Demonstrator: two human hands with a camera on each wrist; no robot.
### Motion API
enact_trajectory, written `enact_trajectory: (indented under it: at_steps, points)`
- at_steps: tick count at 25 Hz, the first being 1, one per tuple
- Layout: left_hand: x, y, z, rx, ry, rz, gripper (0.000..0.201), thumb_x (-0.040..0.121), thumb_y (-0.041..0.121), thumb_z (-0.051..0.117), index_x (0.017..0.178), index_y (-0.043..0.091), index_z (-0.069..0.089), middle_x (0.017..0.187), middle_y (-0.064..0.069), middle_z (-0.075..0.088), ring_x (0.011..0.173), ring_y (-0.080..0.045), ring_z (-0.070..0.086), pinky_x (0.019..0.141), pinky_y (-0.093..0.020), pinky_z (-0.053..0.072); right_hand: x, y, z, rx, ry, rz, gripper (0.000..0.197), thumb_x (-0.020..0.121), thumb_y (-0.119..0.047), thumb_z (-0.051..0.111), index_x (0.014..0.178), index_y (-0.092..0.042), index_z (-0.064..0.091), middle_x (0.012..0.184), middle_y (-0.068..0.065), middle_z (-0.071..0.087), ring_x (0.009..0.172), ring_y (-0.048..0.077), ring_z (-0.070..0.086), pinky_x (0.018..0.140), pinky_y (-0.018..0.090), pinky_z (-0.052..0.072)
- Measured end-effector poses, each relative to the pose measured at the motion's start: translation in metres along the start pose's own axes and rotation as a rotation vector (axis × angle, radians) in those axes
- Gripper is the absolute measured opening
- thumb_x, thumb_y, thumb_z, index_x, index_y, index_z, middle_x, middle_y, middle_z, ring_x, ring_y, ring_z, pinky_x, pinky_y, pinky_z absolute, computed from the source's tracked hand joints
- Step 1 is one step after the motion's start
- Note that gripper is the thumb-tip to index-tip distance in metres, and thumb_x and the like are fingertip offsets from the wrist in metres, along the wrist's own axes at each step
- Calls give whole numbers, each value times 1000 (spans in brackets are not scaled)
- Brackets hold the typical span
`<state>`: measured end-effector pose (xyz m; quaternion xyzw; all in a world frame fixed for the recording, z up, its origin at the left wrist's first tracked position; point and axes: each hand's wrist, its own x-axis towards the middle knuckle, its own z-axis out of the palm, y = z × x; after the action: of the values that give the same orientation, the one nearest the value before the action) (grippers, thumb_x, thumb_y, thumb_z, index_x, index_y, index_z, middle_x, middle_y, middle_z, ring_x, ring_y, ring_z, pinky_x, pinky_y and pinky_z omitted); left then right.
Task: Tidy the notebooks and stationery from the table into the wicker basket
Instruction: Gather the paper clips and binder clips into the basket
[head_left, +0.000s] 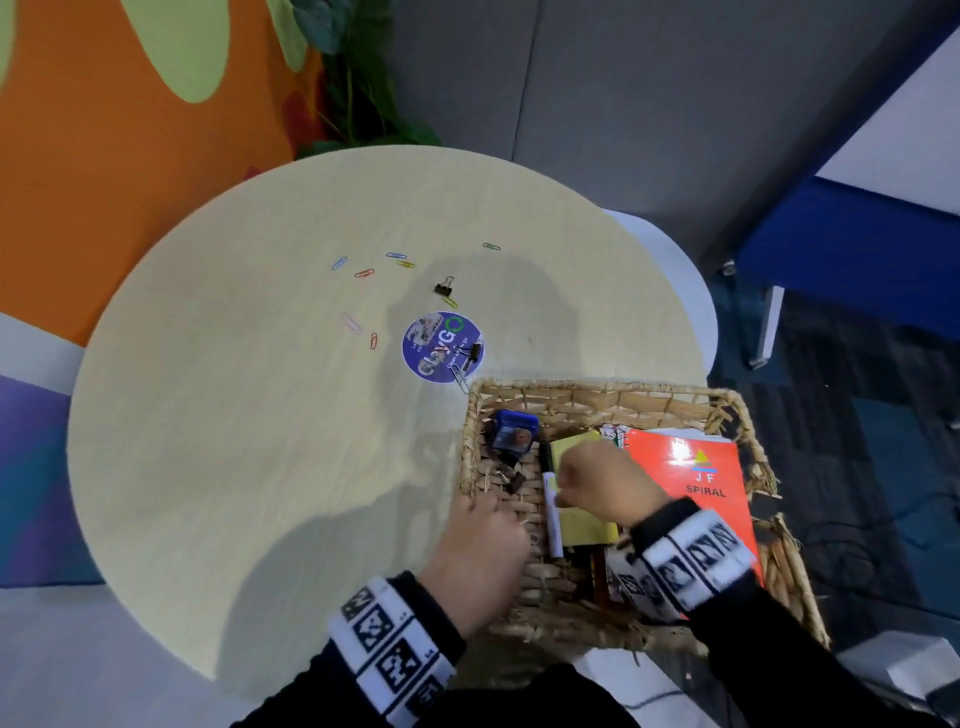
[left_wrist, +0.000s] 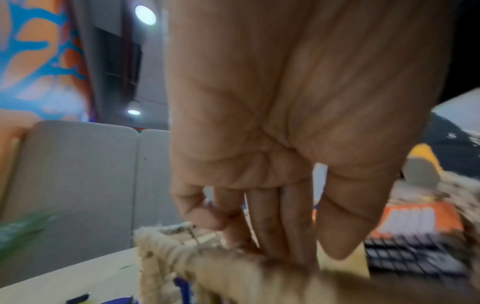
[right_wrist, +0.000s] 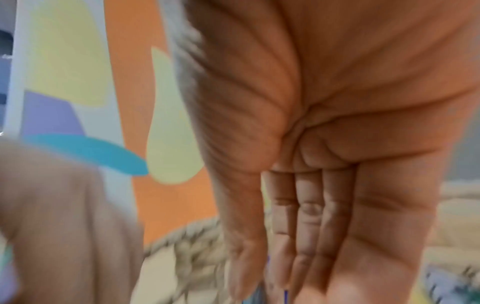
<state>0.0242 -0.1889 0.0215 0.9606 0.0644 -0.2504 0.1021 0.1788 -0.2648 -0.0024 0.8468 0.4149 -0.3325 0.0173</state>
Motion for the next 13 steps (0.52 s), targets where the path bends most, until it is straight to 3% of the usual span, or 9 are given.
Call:
enact_trajectory:
  at_steps: [3,6,8,10,13]
  points:
    - [14,12,8,157,-157,-20,20,93,18,50,99,8,67,106,-10,67,112,-28,44,100,-47,30,-47,19,-17,219,192,29,7,76,-23,73,80,-23,67,78,-5,66,77,16,61,66,26,43]
    - [29,17,17,274,-289,-7,29,97,25,44,104,10,67,112,-8,67,119,-29,40,106,-47,23,-94,21,-21,324,268,6,32,73,-23,76,64,-41,52,59,-13,63,60,4,60,58,16,42]
    - [35,16,20,307,-323,11,32,98,27,42,106,8,66,115,-9,66,122,-29,39,108,-48,20,-108,22,-20,379,295,-11,29,71,-24,77,65,-42,56,73,-32,64,71,-2,63,63,14,45]
    - [39,13,18,261,-259,45,29,97,23,43,101,8,68,109,-10,67,117,-29,44,104,-48,25,-109,21,-19,429,316,-27,30,70,-22,79,65,-43,58,71,-43,59,73,-9,63,63,5,44]
    - [34,-9,-2,-29,68,67,23,93,20,45,98,11,66,102,-8,68,102,-27,54,95,-45,37,-94,18,-27,438,317,-31,34,71,-20,79,64,-45,57,71,-44,59,70,-12,62,62,0,44]
